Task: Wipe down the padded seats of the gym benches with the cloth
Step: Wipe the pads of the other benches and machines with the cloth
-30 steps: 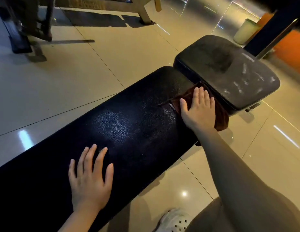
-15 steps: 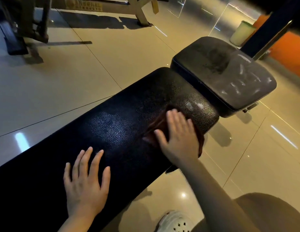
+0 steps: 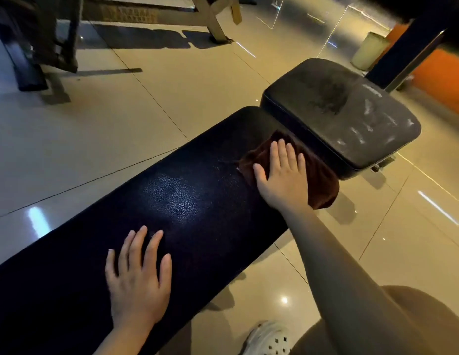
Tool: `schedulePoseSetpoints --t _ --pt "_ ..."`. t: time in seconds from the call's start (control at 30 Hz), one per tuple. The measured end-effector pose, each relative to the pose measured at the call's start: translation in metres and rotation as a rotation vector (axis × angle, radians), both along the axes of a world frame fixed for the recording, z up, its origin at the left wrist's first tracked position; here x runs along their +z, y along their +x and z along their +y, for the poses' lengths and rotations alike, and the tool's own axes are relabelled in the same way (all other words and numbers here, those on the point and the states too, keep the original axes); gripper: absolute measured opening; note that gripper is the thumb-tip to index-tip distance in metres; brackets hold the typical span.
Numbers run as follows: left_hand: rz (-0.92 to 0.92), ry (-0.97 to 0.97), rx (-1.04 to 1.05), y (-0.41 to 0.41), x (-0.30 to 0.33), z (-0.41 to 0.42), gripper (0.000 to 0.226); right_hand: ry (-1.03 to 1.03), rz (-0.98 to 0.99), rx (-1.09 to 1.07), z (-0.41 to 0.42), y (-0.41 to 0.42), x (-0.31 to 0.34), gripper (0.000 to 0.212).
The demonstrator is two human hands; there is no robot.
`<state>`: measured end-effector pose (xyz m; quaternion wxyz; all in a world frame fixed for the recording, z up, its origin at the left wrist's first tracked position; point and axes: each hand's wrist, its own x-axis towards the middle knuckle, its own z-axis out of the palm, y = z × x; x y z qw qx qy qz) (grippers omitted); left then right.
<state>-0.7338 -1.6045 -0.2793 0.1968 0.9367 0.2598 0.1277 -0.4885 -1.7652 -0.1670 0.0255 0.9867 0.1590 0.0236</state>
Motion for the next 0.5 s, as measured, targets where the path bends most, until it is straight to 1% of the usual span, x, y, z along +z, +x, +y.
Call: schedulePoseSetpoints --t 0.13,0.2,0.27,0.3,0.37,0.43,0.5 --pt "0.048 0.002 0.002 0.002 0.001 0.002 0.052 0.052 0.034 0.103 0.020 -0.078 -0.020 0.069" --pt "0.070 0.009 0.005 0.000 0.001 0.001 0.053 0.065 0.097 0.167 0.029 -0.111 -0.027 0.077" --pt "0.064 0.004 -0.001 -0.002 0.001 0.000 0.055 0.066 0.134 0.208 0.027 -0.125 -0.030 0.084" --pt "0.056 0.003 -0.005 -0.002 0.001 0.000 0.055 0.089 0.129 0.195 0.022 -0.122 -0.028 0.083" --pt "0.041 -0.001 -0.011 -0.004 -0.001 0.000 0.056 0.113 0.083 0.086 0.002 -0.104 -0.020 0.075" --pt "0.012 -0.013 0.011 -0.004 -0.001 0.000 0.056 0.088 0.012 -0.044 -0.024 -0.071 -0.009 0.068" --pt "0.005 0.002 0.023 -0.002 -0.004 -0.001 0.055 0.047 -0.020 -0.094 -0.046 -0.034 0.002 0.067"
